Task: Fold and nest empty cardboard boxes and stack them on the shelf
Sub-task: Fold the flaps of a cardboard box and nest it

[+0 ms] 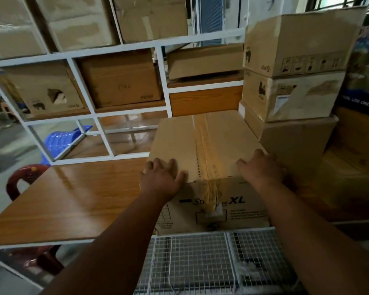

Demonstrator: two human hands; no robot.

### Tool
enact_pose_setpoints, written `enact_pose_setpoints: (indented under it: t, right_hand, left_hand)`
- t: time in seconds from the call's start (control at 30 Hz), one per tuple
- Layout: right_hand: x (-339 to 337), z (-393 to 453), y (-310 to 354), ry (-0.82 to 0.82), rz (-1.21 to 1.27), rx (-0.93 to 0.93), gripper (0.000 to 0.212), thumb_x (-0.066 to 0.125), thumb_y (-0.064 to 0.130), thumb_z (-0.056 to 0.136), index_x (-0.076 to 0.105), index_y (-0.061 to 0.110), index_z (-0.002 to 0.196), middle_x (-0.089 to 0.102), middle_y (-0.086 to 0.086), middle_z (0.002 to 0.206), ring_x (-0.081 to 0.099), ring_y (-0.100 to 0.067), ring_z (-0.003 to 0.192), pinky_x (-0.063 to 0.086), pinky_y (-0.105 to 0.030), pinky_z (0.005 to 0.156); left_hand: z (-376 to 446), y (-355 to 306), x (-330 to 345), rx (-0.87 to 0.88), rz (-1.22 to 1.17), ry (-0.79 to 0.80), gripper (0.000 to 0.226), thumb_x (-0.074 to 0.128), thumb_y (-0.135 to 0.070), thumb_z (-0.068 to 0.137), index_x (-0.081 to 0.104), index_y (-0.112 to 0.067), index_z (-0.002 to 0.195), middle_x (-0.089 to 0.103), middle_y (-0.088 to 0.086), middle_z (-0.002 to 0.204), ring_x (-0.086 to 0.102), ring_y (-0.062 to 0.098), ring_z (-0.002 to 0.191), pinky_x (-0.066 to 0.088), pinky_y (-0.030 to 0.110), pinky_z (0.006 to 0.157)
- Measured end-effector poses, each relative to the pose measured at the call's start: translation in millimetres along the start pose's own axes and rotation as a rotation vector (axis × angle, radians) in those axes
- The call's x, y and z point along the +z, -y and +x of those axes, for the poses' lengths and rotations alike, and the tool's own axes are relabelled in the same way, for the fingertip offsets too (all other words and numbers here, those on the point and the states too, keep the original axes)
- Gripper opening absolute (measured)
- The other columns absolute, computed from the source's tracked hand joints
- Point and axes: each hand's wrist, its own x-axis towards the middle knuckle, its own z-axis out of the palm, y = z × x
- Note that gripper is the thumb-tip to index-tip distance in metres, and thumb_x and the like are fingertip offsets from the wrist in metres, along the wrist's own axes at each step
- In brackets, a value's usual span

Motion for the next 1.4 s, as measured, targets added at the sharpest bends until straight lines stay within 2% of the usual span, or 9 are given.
enact_pose_setpoints:
  t: [0.3,0.47,0.6,0.7,0.87,1.03,1.17,1.3,1.4]
  right_hand:
    - [-27.6,-7.4,34.2,-0.137,0.257,-0.048,0.066,0.054,0.067,0.087,0.060,0.019,0.132,0.063,-0.012,0.118,0.064,-0.034,0.099,0.056,-0.044,0.084]
    - [-54.8,-47.6,81.0,-0.232,0.601,-0.253,0.050,0.062,0.054,0.099,0.058,0.027,0.141,0.062,-0.002,0.122,0.064,-0.026,0.110,0.055,-0.040,0.083]
    - [-59.3,-81.8,123.6,-0.173,0.710,-0.485,0.064,0.060,0.063,0.097,0.044,0.038,0.153,0.062,0.005,0.139,0.063,-0.019,0.122,0.060,-0.043,0.091]
    - [-69.8,-110.0,169.4,-0.093,0.599,-0.700,0.073,0.061,0.058,0.103,0.025,0.043,0.165,0.049,0.014,0.147,0.048,-0.008,0.126,0.048,-0.035,0.095]
    - [-59.7,-151.6,259.8,-0.117,0.399,-0.901,0.057,0.052,0.050,0.111,0.043,0.029,0.164,0.048,0.007,0.166,0.044,-0.011,0.149,0.033,-0.027,0.113]
    - [-20.4,-174.7,306.2,-0.274,0.385,-0.863,0.038,0.045,0.052,0.112,0.070,0.032,0.132,0.071,0.009,0.131,0.062,-0.008,0.117,0.049,-0.026,0.101]
    - [-0.1,-183.4,318.8,-0.523,0.267,-0.722,0.032,0.042,0.055,0.108,0.063,0.038,0.090,0.063,0.013,0.093,0.055,-0.010,0.088,0.055,-0.046,0.093]
    - [13.2,-186.0,325.2,-0.515,0.110,-0.495,0.035,0.041,0.061,0.105,0.068,0.038,0.102,0.064,0.007,0.117,0.058,-0.022,0.115,0.043,-0.064,0.109]
    - [20.2,-183.8,327.7,-0.262,0.422,-0.373,0.036,0.050,0.064,0.103,0.062,0.042,0.130,0.046,-0.005,0.148,0.055,-0.023,0.117,0.056,-0.038,0.082]
  left_hand:
    - [-9.7,38.4,-17.5,-0.009,-0.126,0.034,0.077,0.013,-0.087,0.095,0.023,-0.042,0.156,0.034,0.015,0.163,0.027,0.041,0.154,0.040,0.061,0.113]
    - [-12.6,100.6,-15.5,0.028,-0.090,0.091,0.112,-0.018,-0.095,0.074,0.008,-0.040,0.168,0.019,0.011,0.176,0.023,0.040,0.158,0.027,0.056,0.125]
    - [-26.2,138.7,-16.4,-0.096,-0.231,0.124,0.093,0.008,-0.089,0.093,-0.001,-0.035,0.168,0.021,0.015,0.175,0.033,0.040,0.154,0.035,0.050,0.123]
    - [-31.9,161.6,-29.5,-0.278,-0.747,0.141,0.111,0.012,-0.097,0.081,0.039,-0.025,0.162,0.050,0.017,0.156,0.054,0.035,0.136,0.047,0.053,0.114]
    - [-36.5,179.7,-75.3,-0.162,-1.098,-0.072,0.064,0.034,-0.076,0.101,0.063,-0.033,0.138,0.063,-0.003,0.132,0.060,0.021,0.120,0.050,0.036,0.091]
    - [-30.5,205.7,-122.7,0.014,-0.912,-0.415,0.049,0.035,-0.073,0.105,0.055,-0.044,0.139,0.064,-0.017,0.130,0.062,0.014,0.122,0.051,0.037,0.091]
    - [-23.7,230.6,-146.1,-0.006,-0.643,-0.571,0.062,0.043,-0.065,0.106,0.029,-0.037,0.160,0.046,-0.003,0.157,0.052,0.021,0.139,0.048,0.041,0.107]
    - [-15.2,260.3,-141.0,-0.066,-0.426,-0.513,0.047,0.040,-0.061,0.104,0.050,-0.039,0.144,0.050,0.005,0.145,0.054,0.027,0.130,0.053,0.046,0.103]
    - [-17.0,280.6,-131.2,-0.096,-0.435,-0.498,0.038,0.034,-0.057,0.104,0.062,-0.035,0.117,0.057,0.003,0.126,0.058,0.021,0.112,0.056,0.047,0.094]
